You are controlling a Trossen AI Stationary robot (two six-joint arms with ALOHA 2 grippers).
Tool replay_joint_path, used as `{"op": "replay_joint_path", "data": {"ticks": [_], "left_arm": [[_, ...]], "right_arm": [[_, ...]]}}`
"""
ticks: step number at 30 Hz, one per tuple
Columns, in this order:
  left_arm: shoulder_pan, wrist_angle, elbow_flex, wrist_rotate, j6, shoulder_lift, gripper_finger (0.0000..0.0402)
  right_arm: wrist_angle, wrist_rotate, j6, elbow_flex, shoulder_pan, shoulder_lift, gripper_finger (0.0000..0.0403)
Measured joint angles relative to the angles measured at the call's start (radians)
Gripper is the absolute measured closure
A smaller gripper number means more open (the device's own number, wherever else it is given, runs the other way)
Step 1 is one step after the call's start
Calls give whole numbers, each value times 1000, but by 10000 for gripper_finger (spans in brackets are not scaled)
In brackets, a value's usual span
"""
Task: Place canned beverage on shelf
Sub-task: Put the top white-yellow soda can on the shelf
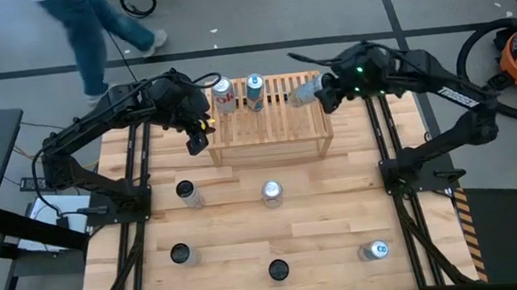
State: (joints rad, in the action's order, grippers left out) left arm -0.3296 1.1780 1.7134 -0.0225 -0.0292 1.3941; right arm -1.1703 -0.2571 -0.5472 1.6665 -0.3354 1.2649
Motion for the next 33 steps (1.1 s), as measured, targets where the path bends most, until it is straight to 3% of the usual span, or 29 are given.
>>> {"op": "replay_joint_path", "data": {"ticks": [8,24,33], "left_arm": [[0,1,0,0,53,0,209],[0,1,0,0,97,0,209],[0,1,0,0,95,0,209]], "right_arm": [[11,72,53,16,-41,103,146],[-204,128,207,391,-151,363,146],[-230,128,281,447,-178,477,143]]}}
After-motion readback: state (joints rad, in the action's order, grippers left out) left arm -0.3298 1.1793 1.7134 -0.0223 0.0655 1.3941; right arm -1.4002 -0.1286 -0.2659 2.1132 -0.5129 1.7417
